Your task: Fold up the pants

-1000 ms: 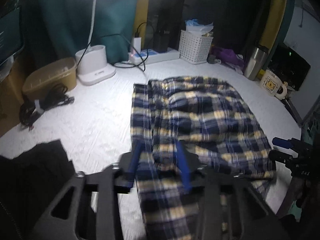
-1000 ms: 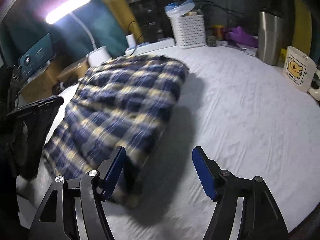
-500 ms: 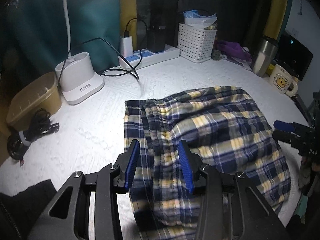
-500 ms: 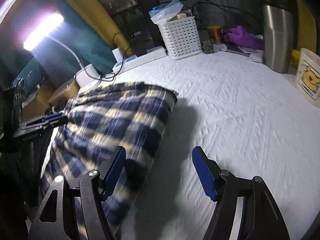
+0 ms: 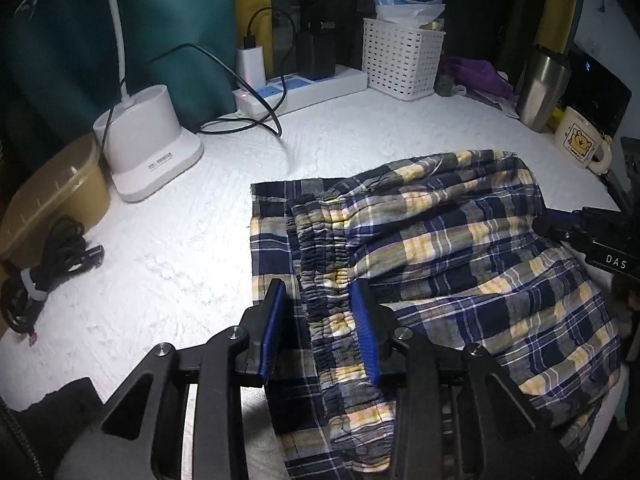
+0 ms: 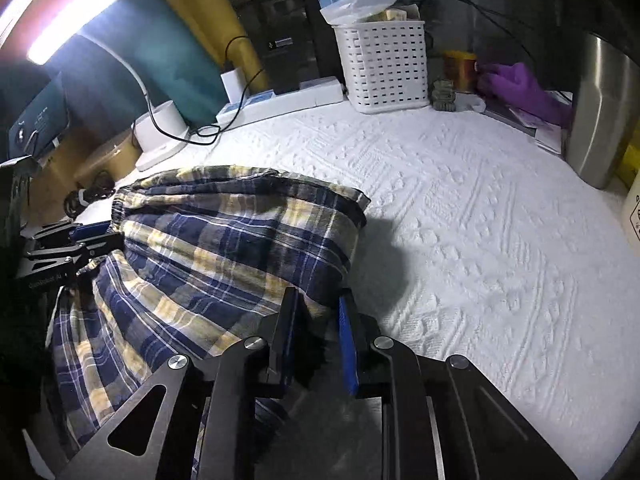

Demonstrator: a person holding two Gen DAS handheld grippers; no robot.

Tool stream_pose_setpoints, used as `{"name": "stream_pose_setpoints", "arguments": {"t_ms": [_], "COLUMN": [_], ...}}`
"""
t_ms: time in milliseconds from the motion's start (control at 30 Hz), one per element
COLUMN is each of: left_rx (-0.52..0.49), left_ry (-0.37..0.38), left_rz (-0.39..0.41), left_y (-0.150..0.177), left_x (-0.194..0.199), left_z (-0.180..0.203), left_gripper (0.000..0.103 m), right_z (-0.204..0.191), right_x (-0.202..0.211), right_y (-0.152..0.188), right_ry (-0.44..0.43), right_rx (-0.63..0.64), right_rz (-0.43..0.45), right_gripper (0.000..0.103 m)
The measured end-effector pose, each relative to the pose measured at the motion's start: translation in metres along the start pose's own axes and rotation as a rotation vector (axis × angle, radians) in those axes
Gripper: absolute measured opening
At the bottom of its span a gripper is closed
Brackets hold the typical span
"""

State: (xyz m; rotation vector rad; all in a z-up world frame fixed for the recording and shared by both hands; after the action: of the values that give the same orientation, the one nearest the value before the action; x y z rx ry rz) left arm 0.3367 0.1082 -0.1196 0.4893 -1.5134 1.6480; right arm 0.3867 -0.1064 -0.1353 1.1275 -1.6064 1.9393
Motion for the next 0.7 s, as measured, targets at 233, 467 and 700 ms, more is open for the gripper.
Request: {"name": "stream_pose_setpoints", "arguments": {"t_ms": [233,467,700], "left_rx": [0.026,0.067,0.098], "left_ry": [0.038,0.071,0.154], "left_rz": [0.01,-0.019,-0.015], "left_y": [-0.008,-0.006,-0.009], "left_x": [0.015,0.001,-0.005], "left_z": [-0.01,-0.025,-0.025], "left_gripper": [0.041,0.069,0.069], "right_z": [0.008,0.014,0.016], "right_x": [0.007,0.004,-0.01], "right_y": [-0.008,-0.015,-0.015], "right_ry": [0.0,0.001,-0.01], "right_rx": [-0.021,-0.056,-0.066], "right_rz": [0.017,0.042,0.01], "right_gripper": [0.024,0.075,0.075]}}
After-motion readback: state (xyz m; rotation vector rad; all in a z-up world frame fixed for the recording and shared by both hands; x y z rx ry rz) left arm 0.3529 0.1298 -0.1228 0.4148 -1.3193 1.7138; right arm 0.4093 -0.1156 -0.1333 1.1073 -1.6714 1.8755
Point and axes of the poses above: each gripper's, at about its wrist camera, not at the fingertips, and x roughly against the way its jaws point, z to its right, y to its underside, the point moved 3 cm from there along -x, roughly the way its jaws point, and after that the axes turned 14 degrees about y, right-handed, at the moved point
